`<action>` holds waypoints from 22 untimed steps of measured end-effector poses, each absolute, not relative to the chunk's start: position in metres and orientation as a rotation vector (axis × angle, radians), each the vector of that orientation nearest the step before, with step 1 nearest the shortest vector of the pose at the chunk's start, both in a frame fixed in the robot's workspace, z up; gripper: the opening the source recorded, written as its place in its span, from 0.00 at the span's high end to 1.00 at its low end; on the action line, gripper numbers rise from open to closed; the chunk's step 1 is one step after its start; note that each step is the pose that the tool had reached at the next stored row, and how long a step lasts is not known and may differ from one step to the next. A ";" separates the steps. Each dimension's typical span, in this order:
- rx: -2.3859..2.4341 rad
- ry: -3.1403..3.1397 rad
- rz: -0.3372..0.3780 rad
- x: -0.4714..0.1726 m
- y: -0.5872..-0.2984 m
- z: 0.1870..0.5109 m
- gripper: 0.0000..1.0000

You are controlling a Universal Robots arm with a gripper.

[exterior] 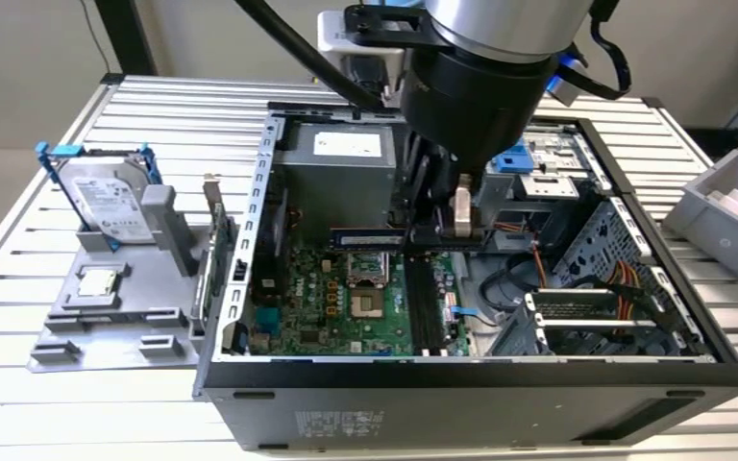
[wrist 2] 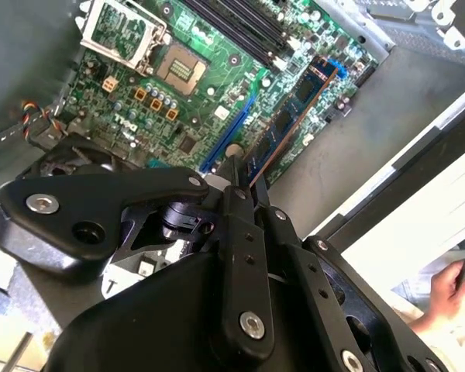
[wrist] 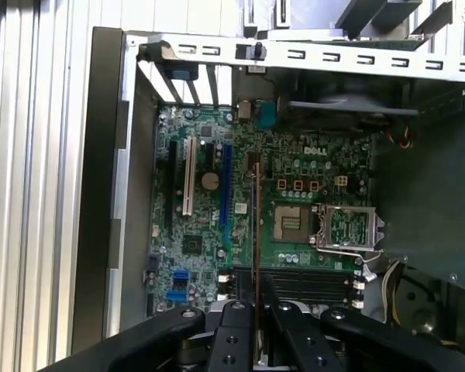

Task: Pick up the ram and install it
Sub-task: 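Pick up the ram and move it above insertion slot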

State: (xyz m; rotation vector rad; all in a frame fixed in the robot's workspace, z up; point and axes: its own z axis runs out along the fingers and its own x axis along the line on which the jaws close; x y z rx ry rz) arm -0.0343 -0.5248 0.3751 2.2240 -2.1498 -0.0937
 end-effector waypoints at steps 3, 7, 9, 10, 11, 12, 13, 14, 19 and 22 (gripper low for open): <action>2.225 -2.149 -0.094 -0.031 -0.525 0.375 1.00; 2.226 -2.148 -0.094 -0.027 -0.525 0.375 1.00; 2.226 -2.147 -0.094 -0.026 -0.525 0.375 1.00; 2.226 -2.147 -0.094 -0.026 -0.525 0.375 1.00; 2.226 -2.147 -0.094 -0.026 -0.525 0.375 1.00; 2.226 -2.147 -0.094 -0.026 -0.525 0.375 1.00; 2.226 -2.147 -0.094 -0.026 -0.525 0.375 1.00; 2.226 -2.147 -0.094 -0.026 -0.525 0.375 1.00; 2.226 -2.147 -0.094 -0.026 -0.525 0.375 1.00; 2.227 -2.147 -0.094 -0.025 -0.525 0.375 1.00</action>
